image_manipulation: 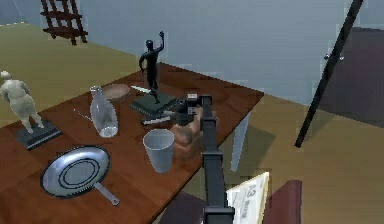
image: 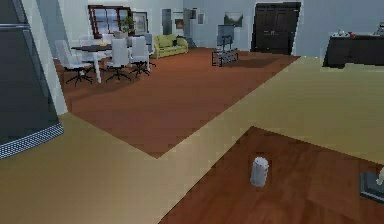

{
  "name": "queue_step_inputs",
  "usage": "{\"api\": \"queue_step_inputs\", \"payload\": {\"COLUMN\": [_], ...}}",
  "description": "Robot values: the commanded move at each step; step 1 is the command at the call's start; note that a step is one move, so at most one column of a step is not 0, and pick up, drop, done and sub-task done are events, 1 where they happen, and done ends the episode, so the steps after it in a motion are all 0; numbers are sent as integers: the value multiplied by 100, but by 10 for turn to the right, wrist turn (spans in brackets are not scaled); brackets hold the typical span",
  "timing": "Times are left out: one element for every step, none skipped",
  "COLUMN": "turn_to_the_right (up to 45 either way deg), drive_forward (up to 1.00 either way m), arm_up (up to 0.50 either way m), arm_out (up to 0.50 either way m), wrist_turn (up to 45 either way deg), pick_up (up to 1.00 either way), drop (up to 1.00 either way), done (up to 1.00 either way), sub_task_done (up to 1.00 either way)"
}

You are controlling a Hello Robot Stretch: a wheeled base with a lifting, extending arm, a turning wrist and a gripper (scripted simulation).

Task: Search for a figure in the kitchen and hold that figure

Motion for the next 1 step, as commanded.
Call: {"api": "queue_step_inputs", "payload": {"turn_to_the_right": [0], "drive_forward": [0], "arm_up": [0], "arm_out": [0], "wrist_turn": [0], "pick_up": [0], "drop": [0], "done": [100], "sub_task_done": [0]}}
